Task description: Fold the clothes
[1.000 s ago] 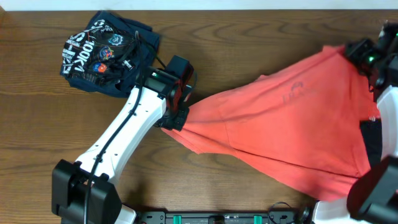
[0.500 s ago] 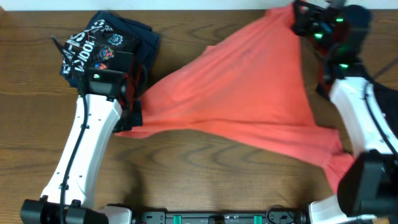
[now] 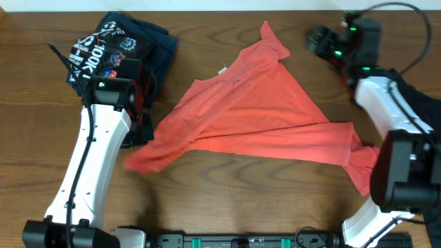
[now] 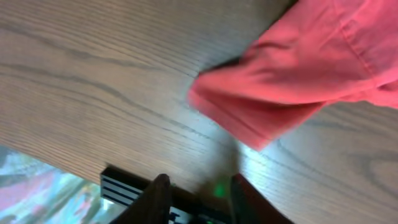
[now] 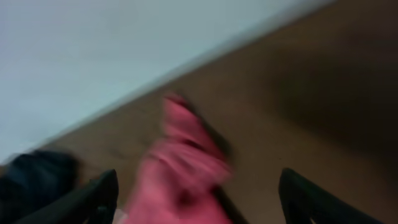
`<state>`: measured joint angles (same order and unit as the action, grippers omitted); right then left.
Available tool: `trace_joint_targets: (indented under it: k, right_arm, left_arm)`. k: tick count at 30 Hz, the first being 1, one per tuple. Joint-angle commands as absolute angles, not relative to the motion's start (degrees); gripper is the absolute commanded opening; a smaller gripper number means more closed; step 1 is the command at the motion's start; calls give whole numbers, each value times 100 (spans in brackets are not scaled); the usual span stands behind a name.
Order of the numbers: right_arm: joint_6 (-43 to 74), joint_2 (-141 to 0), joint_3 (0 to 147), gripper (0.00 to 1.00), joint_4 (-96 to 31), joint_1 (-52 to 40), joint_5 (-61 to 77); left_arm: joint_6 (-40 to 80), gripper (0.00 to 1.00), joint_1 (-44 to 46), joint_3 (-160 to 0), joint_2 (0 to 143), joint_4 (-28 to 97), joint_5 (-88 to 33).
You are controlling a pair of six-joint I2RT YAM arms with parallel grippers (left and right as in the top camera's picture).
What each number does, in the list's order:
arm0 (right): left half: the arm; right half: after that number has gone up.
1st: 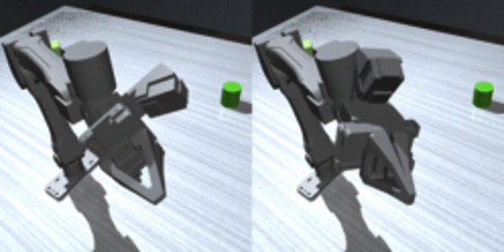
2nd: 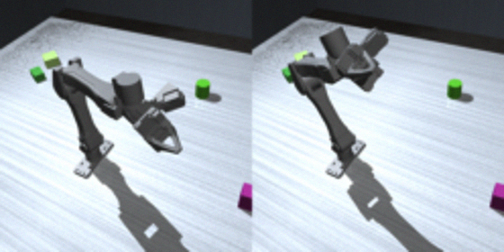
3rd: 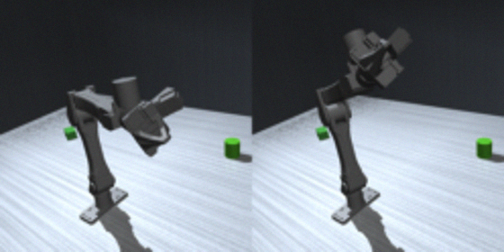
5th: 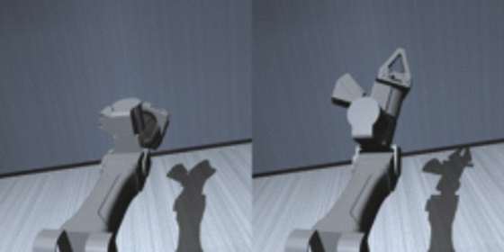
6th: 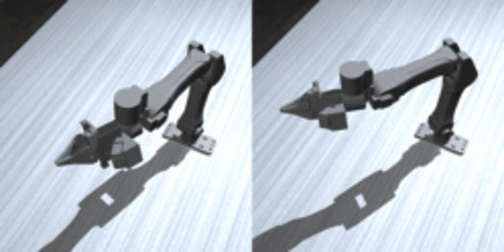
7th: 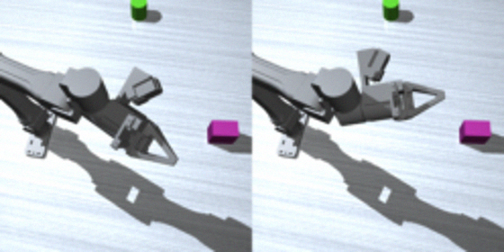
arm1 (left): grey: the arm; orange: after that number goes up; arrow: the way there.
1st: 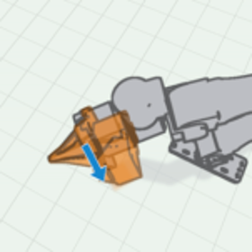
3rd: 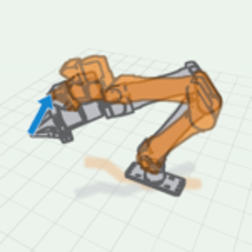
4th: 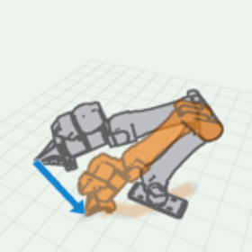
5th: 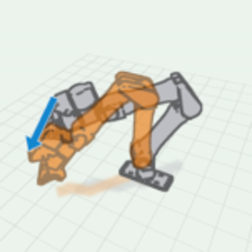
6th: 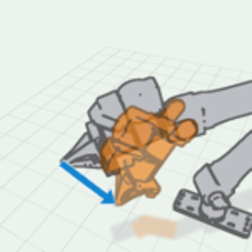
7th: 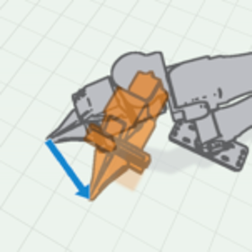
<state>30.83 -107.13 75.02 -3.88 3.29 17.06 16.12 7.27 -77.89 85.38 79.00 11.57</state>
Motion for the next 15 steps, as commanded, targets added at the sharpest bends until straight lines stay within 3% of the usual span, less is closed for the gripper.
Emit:
trace_joint_targets:
  k: [1,7,15]
  right_arm:
    - [2532,-10374,7522,78,-1323,915,1575]
    - [2521,-10656,7520,14,-3247,1820,322]
    - [2729,-11579,7518,1,-3820,2480,-733]
  left_arm:
    - [1647,36,703,-7730,8530,7874,1245]
    - [1643,37,705,-7730,8530,7708,993]
    - [1643,37,703,-7730,8530,7601,655]
